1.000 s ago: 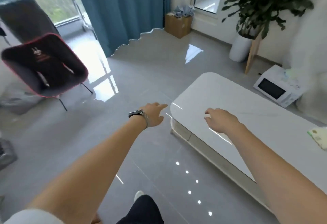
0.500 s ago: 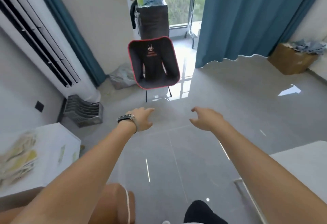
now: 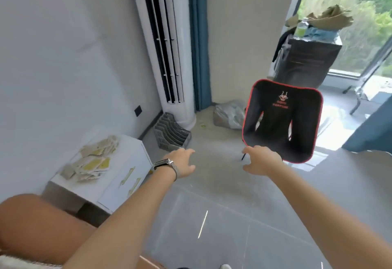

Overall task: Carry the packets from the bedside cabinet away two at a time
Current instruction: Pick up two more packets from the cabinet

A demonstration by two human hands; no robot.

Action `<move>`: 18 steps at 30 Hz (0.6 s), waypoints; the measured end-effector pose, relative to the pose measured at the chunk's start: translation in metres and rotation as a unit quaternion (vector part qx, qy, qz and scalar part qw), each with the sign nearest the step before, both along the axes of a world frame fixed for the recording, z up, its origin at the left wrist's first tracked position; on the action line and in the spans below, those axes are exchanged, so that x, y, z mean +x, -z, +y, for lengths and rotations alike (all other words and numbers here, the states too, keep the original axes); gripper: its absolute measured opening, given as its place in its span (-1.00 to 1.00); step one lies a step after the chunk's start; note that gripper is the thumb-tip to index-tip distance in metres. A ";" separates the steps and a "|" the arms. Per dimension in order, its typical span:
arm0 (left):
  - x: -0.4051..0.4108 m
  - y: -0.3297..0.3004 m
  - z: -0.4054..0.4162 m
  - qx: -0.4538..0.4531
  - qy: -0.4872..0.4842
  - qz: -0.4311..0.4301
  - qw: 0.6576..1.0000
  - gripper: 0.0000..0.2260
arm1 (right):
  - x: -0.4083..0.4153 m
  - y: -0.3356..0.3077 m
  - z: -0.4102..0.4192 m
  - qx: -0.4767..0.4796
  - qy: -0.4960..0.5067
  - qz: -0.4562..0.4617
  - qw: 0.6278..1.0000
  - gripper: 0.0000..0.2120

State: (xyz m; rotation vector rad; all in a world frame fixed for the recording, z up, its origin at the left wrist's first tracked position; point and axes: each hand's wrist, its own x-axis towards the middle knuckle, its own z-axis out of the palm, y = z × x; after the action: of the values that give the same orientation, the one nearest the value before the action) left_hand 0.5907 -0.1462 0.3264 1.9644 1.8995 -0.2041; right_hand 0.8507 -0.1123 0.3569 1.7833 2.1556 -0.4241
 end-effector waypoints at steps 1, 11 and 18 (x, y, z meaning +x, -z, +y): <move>-0.012 -0.002 0.007 0.004 -0.026 -0.004 1.000 -0.46 | -0.015 -0.002 0.023 0.001 -0.031 -0.011 0.999 -0.43; -0.203 0.015 0.016 -0.050 -0.255 0.007 0.966 -0.44 | -0.260 0.029 0.146 -0.026 -0.295 -0.015 0.955 -0.48; -0.326 0.035 0.021 -0.094 -0.329 0.013 0.940 -0.46 | -0.414 0.053 0.187 -0.046 -0.355 0.020 0.934 -0.44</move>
State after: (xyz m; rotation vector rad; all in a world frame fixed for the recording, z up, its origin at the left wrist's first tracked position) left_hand 0.2645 -0.1247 0.2917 1.1239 2.3332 -0.2060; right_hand 0.4369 0.0751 0.3038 0.8443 2.5554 -0.3627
